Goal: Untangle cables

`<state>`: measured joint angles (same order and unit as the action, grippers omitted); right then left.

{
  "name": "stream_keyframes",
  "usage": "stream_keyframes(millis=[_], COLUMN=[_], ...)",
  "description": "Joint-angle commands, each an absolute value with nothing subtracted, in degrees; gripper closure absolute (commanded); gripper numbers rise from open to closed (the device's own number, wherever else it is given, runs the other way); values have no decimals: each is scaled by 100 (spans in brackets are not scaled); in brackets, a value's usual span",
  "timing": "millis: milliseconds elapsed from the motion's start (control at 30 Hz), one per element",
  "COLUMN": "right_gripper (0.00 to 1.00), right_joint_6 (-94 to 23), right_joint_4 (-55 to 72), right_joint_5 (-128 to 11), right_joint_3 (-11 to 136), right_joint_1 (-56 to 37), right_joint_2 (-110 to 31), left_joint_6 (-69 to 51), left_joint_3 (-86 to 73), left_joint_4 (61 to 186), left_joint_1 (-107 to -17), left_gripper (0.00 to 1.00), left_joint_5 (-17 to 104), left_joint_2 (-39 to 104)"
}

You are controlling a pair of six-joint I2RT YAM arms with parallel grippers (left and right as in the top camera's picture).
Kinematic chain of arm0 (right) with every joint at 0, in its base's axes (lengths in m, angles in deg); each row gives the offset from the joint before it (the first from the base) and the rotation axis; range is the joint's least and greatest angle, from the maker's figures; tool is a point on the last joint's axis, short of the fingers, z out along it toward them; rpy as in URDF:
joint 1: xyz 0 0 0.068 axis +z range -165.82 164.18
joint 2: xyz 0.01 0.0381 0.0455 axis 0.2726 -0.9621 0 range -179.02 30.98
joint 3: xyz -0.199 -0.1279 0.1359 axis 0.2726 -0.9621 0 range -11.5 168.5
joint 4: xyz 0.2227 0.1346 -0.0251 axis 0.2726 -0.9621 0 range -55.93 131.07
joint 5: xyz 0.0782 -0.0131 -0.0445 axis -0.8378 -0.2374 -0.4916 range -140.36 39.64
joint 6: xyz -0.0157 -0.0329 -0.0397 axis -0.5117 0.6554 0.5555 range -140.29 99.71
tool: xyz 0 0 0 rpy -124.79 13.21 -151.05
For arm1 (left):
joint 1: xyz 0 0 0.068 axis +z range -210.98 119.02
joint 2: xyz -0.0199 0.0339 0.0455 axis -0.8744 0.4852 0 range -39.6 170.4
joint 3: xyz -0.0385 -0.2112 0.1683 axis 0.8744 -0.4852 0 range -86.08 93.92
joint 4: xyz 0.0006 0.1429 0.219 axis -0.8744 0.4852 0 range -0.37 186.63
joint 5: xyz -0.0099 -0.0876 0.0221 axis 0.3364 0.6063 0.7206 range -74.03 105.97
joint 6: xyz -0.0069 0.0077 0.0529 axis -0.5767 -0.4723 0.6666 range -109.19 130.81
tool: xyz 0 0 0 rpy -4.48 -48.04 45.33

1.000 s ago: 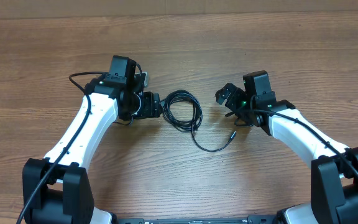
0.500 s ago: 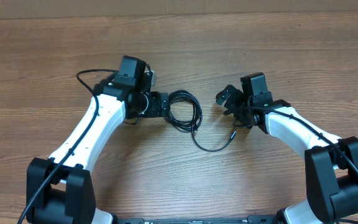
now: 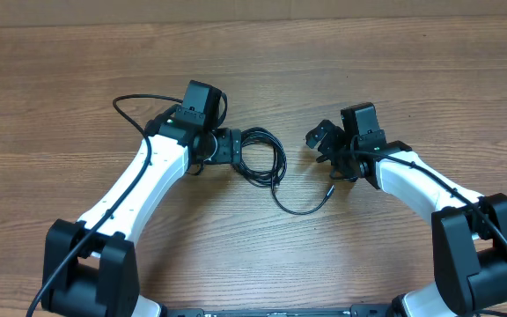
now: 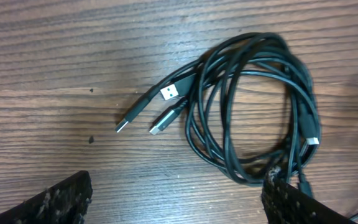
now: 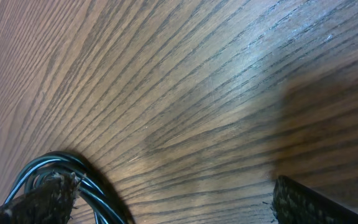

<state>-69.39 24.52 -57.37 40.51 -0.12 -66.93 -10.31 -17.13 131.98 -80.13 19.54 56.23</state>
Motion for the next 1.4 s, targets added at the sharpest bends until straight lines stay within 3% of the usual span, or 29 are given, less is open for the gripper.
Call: stream_keyframes(millis=[0, 367, 600, 1033, 1367], right_gripper=[0, 0, 0, 0, 0], right_joint_6=[-6959, -6959, -6959, -6959, -6959], right_joint_4=[2476, 2476, 2474, 2476, 2476], right_joint_5=[-5643, -5643, -5643, -5641, -5643], right_joint_3=[3992, 3992, 3992, 3992, 3992], right_joint_1=[-7, -7, -7, -7, -7], right_joint_2=[-6715, -6715, -6715, -6715, -6715], left_joint_6=[-1154, -1149, -1149, -1149, -1149], left_joint_3=[-1597, -1597, -1595, -1595, -1595], left_joint_4=[13141, 13132, 13117, 13080, 13073], left_joint_1=[-8055, -8055, -8055, -8051, -8051], left_gripper=[13, 13, 18, 30, 31], left_joint_5=[1788, 1899, 1924, 1941, 1943], left_joint_2=[5924, 6886, 7354, 7354, 7354])
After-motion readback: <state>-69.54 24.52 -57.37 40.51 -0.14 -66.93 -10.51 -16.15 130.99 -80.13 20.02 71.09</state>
